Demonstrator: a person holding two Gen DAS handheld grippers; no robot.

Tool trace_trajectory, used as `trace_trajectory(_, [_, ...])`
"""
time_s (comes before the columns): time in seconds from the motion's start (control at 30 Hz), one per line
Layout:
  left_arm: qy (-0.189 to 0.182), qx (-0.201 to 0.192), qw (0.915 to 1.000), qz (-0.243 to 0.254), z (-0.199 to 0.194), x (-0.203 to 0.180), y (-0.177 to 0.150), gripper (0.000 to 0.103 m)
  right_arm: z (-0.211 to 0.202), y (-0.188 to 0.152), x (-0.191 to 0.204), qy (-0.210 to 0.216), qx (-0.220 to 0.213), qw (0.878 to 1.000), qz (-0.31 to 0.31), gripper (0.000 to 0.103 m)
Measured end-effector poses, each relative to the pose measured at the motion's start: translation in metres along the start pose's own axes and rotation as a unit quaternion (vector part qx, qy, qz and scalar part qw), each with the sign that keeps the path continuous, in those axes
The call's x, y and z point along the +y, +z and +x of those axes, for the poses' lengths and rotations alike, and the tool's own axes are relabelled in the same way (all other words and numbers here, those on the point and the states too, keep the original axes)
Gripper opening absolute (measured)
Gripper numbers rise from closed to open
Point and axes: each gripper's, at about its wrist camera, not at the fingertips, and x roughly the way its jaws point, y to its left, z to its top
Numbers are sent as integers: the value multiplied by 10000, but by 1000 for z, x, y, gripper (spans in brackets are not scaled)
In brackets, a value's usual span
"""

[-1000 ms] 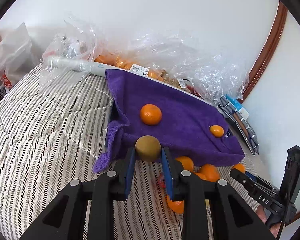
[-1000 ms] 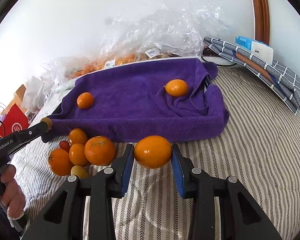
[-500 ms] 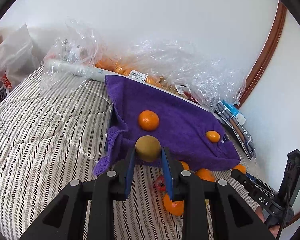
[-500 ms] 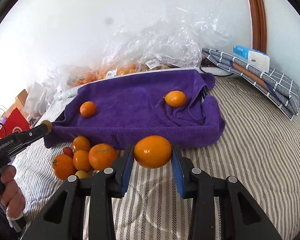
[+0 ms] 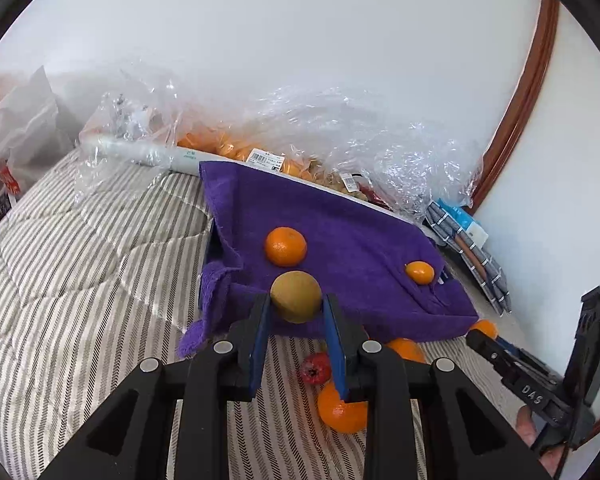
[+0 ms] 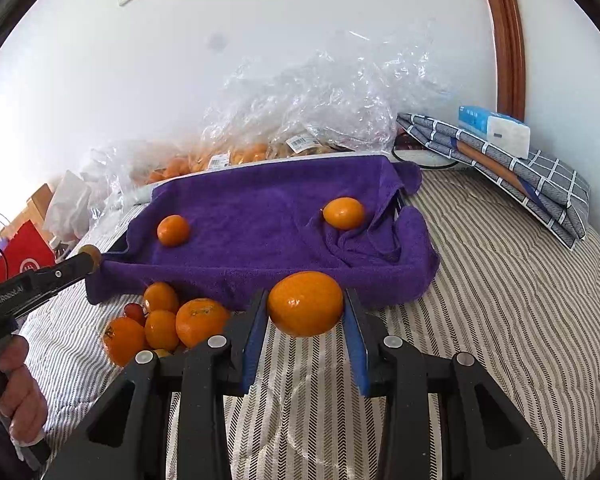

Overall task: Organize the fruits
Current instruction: 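Carry the yellow-green fruit with left tool while right tool carries orange onto towel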

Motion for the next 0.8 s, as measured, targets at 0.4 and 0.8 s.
trace_trajectory(0.4, [82, -11, 9997, 220, 30, -13, 45, 25, 10, 57, -7, -28, -132, 9999, -18, 37])
trace_trajectory(0.8, [310, 205, 9991, 213, 62, -3, 29, 25, 65, 53, -19, -67, 421, 9989, 213, 37])
